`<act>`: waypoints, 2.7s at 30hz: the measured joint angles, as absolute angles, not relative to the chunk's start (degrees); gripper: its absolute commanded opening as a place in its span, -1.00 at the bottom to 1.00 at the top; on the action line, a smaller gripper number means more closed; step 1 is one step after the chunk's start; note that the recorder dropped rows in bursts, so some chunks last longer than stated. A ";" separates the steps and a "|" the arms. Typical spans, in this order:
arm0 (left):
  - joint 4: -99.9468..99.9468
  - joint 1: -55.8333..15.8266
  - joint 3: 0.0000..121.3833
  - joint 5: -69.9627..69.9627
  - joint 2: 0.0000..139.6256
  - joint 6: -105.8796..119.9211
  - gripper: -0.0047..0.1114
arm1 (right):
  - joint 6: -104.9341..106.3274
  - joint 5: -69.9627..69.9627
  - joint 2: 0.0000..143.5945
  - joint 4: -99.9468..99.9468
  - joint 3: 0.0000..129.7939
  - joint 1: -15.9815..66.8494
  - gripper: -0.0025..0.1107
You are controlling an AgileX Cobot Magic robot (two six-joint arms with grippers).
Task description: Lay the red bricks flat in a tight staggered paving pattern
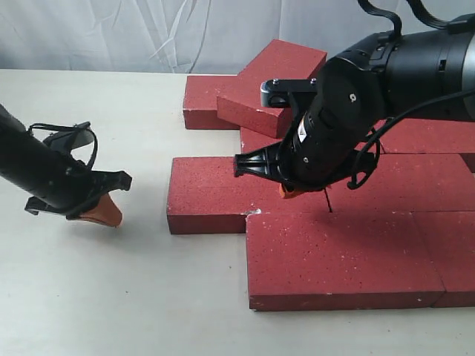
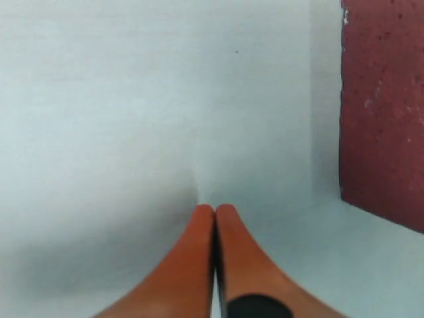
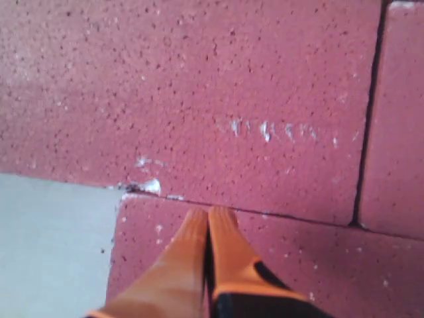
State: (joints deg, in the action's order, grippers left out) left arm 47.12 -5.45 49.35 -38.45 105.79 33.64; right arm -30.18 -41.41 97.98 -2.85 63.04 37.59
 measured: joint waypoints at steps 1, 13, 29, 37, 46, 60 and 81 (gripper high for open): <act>47.14 -5.45 48.50 -38.32 104.59 33.64 -0.92 | -29.04 -42.07 97.98 -1.81 63.04 37.59 -0.97; 44.52 -5.34 41.48 -40.83 85.75 33.42 -0.92 | -23.31 -48.42 90.55 4.64 63.04 37.59 -0.97; 22.90 -5.34 47.54 -46.34 63.83 8.59 -0.92 | -11.48 -51.85 78.76 7.28 63.04 24.73 -0.97; 22.52 -5.34 50.94 -45.87 66.44 7.95 -0.92 | -7.28 -46.96 80.04 7.77 63.04 15.38 -0.97; 22.40 -5.86 55.22 -44.55 73.28 7.95 -0.92 | -3.38 -40.68 86.65 9.22 63.04 12.29 -0.97; 22.27 -15.64 62.36 -33.54 87.03 5.33 -0.92 | 0.00 -37.15 101.78 11.46 75.07 12.29 -0.97; 11.77 -17.54 65.49 -28.89 95.04 5.21 -0.92 | 19.27 -32.73 129.03 34.74 106.72 16.26 -0.97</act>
